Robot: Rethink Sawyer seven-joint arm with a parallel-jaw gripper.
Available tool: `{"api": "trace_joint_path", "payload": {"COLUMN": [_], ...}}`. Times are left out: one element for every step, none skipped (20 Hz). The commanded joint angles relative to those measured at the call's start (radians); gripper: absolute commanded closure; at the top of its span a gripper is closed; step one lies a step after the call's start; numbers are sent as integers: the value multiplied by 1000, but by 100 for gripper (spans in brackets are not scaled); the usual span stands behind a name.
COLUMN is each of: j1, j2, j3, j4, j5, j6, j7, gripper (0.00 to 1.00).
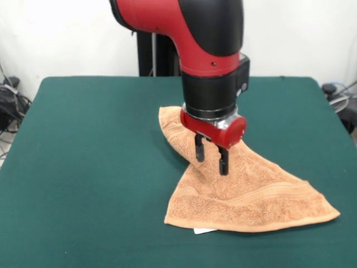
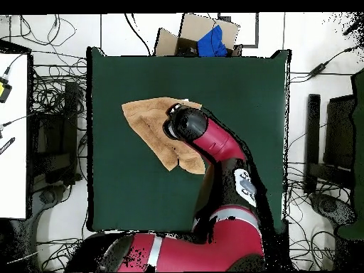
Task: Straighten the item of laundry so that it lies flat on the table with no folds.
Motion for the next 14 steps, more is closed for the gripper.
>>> {"api": "trace_joint_path", "payload": {"j1": [-32, -39, -50, -56, -62, -66, -66, -69, -72, -75, -84, -86, -79, -78], "j2": [62, 64, 67, 69, 72, 76, 81, 86, 93, 99, 108, 114, 121, 122], "j3": [172, 183, 200, 211, 221, 228, 232, 239, 246, 251, 266, 271, 269, 270], "j4": [113, 119, 129, 133, 136, 138, 139, 138, 138, 137, 144, 145, 147, 151], "j5": [46, 46, 45, 43, 42, 40, 43, 40, 42, 40, 43, 42, 47, 50], "j6": [-83, -88, -99, -104, -110, -115, -119, -128, -136, -146, -162, -174, -183, -189], "j7": [188, 187, 183, 182, 182, 184, 191, 194, 200, 202, 209, 215, 231, 239], "gripper": [0, 0, 0, 0, 0, 0, 0, 0, 0, 0, 0, 0, 0, 0]}}
